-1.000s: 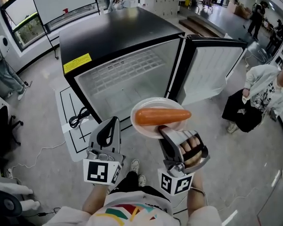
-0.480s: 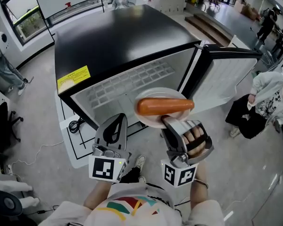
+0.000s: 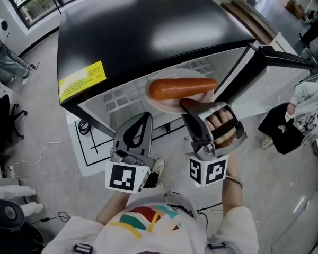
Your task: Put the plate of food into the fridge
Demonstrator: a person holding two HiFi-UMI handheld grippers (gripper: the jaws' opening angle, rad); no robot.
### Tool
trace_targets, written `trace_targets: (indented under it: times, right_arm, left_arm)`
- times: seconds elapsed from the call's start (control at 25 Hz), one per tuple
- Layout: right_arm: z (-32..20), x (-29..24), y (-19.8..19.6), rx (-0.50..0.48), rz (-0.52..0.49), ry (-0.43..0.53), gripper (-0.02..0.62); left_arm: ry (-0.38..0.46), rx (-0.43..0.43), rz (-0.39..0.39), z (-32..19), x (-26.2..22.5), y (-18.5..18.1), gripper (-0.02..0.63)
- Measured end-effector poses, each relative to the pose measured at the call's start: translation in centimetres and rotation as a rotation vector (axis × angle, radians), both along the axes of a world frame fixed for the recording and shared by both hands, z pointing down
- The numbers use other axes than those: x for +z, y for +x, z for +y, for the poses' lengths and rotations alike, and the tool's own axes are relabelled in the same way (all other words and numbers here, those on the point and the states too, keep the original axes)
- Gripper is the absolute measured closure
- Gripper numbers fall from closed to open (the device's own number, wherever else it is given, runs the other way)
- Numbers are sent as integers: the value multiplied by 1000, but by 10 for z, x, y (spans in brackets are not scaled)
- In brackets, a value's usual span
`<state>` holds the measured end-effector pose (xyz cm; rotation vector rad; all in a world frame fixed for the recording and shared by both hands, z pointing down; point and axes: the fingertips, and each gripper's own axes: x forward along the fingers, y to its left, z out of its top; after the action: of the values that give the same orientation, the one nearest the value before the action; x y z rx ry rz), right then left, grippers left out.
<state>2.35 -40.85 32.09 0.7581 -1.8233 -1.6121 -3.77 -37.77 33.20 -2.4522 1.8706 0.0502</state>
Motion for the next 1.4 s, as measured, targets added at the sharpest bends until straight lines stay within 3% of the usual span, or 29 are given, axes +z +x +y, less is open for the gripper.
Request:
trace_targets:
  times: [0.48, 1.4]
  right_arm:
    - [-27, 11, -33, -78, 148, -51, 554]
    - [-87, 20, -85, -131, 241, -116, 543]
  left_arm:
    - [-20, -28, 25, -15, 6, -11, 600]
    - [-44, -50, 75, -42, 14, -29, 600]
